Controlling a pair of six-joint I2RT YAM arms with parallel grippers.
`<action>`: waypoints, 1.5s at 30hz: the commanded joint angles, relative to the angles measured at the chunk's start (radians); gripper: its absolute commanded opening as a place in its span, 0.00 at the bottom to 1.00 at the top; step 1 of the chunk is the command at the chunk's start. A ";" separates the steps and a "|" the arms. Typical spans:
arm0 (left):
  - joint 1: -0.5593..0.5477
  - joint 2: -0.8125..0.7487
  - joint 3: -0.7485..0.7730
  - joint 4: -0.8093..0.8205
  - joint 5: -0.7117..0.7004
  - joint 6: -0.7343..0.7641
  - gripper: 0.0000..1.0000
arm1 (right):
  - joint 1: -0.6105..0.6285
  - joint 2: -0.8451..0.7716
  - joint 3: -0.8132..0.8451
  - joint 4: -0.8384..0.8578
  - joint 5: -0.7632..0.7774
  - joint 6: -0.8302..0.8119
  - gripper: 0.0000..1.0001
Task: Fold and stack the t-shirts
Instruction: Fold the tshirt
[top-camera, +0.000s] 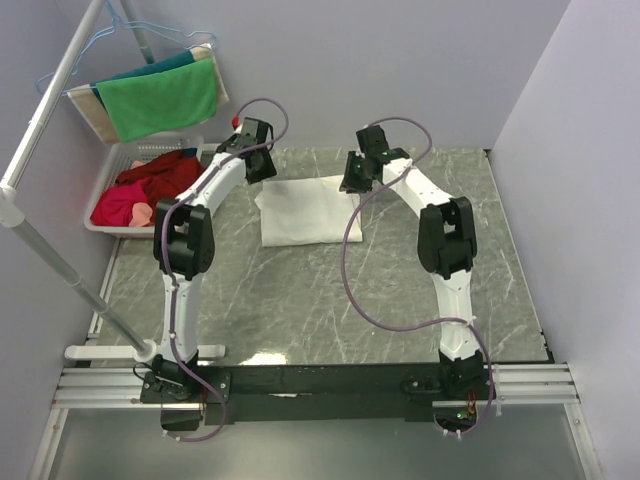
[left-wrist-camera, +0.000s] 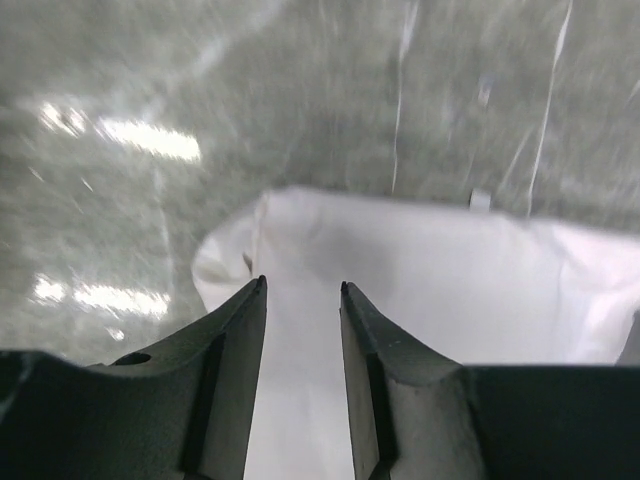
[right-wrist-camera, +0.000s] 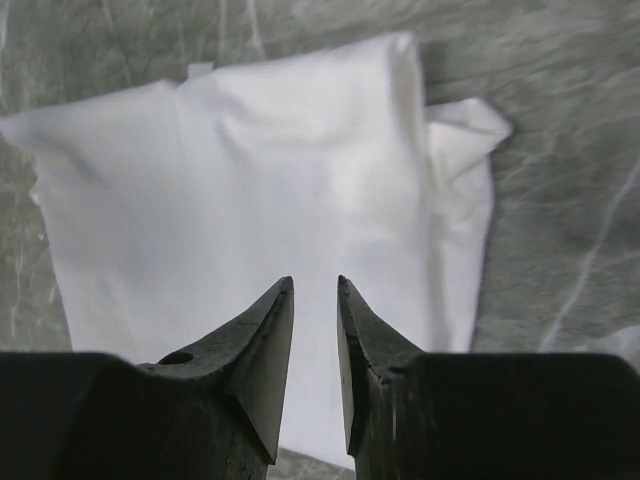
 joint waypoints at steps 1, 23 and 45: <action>-0.001 -0.067 -0.086 -0.031 0.181 0.003 0.41 | 0.018 -0.019 0.027 -0.016 -0.057 -0.031 0.32; -0.018 -0.225 -0.517 -0.086 0.200 0.038 0.34 | 0.027 -0.155 -0.470 0.077 -0.129 0.034 0.27; -0.073 -0.221 -0.620 -0.183 -0.158 -0.029 0.31 | 0.012 -0.221 -0.519 -0.010 0.127 0.068 0.23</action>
